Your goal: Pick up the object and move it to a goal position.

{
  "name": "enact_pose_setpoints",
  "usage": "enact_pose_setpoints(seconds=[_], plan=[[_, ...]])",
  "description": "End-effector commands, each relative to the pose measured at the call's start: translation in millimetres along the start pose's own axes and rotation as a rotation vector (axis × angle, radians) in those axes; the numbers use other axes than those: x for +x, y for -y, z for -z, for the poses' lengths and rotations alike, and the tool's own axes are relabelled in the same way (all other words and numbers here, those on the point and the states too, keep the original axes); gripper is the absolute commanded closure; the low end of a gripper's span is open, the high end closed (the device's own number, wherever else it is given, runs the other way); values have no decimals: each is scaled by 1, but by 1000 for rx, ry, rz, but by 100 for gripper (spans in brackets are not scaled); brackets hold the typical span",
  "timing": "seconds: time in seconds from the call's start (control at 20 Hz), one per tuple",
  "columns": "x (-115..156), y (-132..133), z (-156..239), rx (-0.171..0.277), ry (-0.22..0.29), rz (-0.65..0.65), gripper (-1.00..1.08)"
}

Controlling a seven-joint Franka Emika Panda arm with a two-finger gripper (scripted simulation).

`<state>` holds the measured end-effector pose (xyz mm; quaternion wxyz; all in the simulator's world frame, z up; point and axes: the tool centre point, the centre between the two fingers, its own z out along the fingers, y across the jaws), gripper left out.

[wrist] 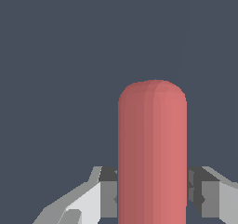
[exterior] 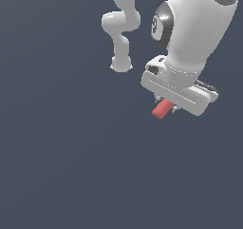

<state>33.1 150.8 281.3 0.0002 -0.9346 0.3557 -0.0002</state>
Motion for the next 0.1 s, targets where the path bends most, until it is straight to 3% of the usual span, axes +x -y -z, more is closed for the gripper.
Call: enact_pose_setpoints(seconds=[0.0, 0.05], plan=[[0, 2, 1, 0, 0, -1, 108], [0, 2, 1, 0, 0, -1, 108]])
